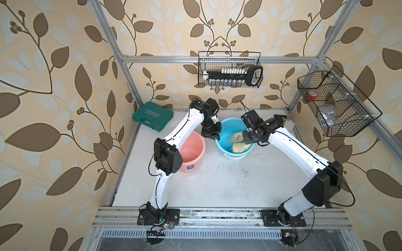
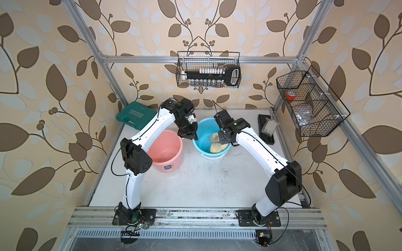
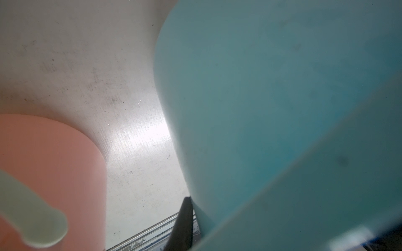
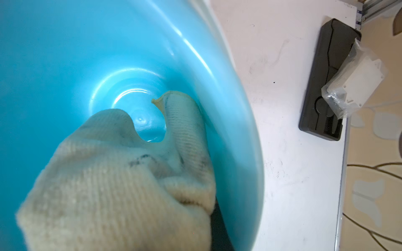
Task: Wipe the inside of the bucket with a cloth
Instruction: Wipe the dirt from the inside of the bucket.
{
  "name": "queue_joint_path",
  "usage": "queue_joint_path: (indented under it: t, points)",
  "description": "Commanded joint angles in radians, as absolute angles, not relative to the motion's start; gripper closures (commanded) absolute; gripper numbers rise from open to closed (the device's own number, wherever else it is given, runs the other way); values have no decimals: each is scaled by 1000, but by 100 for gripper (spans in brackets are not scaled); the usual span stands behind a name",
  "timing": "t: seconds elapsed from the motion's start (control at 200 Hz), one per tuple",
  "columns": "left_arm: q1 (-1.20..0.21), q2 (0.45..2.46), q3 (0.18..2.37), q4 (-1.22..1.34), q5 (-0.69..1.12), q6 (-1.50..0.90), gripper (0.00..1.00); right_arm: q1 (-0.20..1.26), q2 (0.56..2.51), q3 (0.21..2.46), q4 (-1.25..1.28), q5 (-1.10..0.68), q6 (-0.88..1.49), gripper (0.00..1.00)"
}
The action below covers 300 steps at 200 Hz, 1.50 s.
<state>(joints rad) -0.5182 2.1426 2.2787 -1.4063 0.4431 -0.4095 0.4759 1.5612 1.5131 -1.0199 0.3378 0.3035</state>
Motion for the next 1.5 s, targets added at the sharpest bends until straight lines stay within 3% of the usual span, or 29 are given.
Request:
queue_joint_path:
  t: [0.0, 0.35, 0.47, 0.635, 0.785, 0.955, 1.095, 1.495]
  points:
    - [-475, 2123, 2322, -1422, 401, -416, 100, 433, 1506, 1486, -1133, 378, 328, 100]
    - [-472, 2123, 2321, -1416, 403, -422, 100, 207, 1393, 1425, -1142, 443, 312, 100]
    - [-472, 2121, 2319, -1411, 411, -423, 100, 111, 1316, 1396, -1088, 345, 294, 100]
    - [-472, 2120, 2315, -1407, 414, -424, 100, 108, 1217, 1402, -984, 123, 302, 100]
    - [-478, 2111, 2302, -1394, 434, -428, 100, 149, 1233, 1494, -946, -93, 337, 100]
    - [-500, 2112, 2312, -1379, 463, -433, 100, 332, 1317, 1617, -942, -72, 329, 100]
    - [-527, 2108, 2312, -1359, 489, -440, 100, 398, 1416, 1665, -947, -75, 328, 100]
    - [-566, 2083, 2262, -1336, 508, -456, 100, 526, 1638, 1627, -886, 254, 273, 100]
